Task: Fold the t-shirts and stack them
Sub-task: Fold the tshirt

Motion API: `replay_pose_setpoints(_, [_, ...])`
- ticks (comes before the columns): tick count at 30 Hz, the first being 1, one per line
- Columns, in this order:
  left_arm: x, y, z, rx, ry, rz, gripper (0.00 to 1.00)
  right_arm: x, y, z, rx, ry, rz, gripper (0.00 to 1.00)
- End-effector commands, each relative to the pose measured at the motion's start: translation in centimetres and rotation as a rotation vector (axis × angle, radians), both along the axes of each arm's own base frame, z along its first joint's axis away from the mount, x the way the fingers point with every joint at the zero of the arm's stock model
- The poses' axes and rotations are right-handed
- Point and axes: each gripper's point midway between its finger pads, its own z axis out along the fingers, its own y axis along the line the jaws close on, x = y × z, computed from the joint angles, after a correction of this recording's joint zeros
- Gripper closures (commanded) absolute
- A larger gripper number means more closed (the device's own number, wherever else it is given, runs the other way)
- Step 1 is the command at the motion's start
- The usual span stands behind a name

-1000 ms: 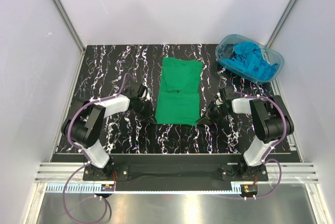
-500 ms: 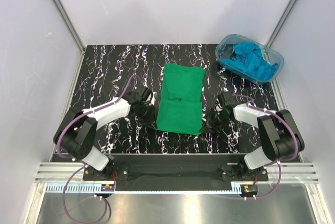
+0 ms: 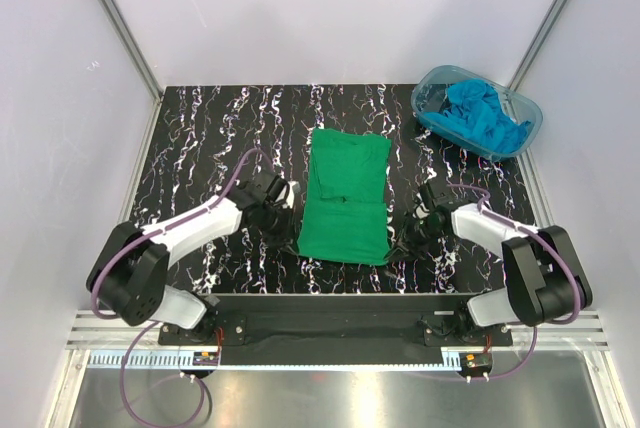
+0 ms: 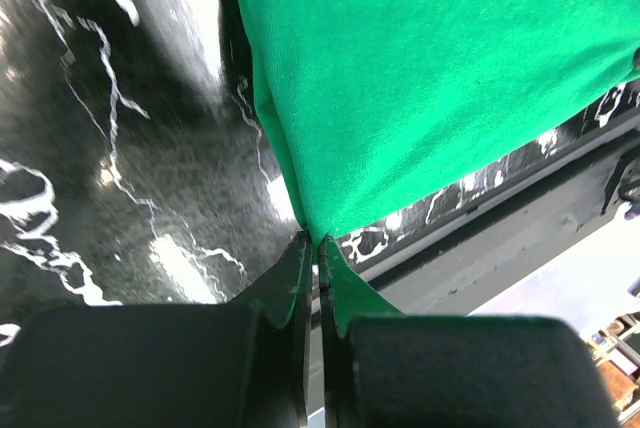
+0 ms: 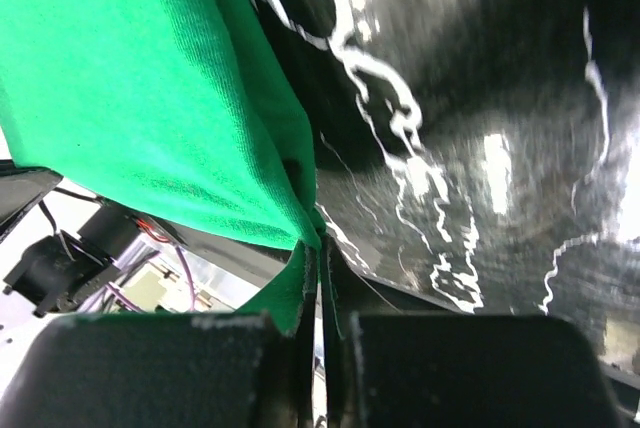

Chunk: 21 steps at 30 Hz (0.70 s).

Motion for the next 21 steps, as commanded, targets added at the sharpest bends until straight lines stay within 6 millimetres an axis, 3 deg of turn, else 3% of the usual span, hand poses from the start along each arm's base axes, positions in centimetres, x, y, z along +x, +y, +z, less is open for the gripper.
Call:
replay_pose_setpoints(1, [-1.2,0.8,0.7,0.007,-0.019,0.004,1.00,-1.5,-0.8,-0.1,-0.056,-0.006,0.017,1.00])
replay_pose_setpoints(5, [-2.8,1.1,1.1,-0.015,-0.021,0.018,1.00,-2.7,-0.8,0.3,-0.058,-0.007,0.016,1.00])
replay_pose_setpoints(14, [-6.5,1.1,2.2,-0.095,0.010,0.056,1.00,-5.3,-0.3,3.3,-0.027,-0.039,0.008,1.00])
replay_pose_setpoints(20, [-7.0,1.3,3.6,-0.100,0.000,0.059,1.00,-5.9,-0.3,4.2,-0.036,-0.039,0.005,1.00])
replay_pose_setpoints(21, [-6.3,0.9,5.0,-0.117,-0.029,0.053,1.00,-5.8,-0.4,4.5,-0.045,-0.049,0.002,1.00])
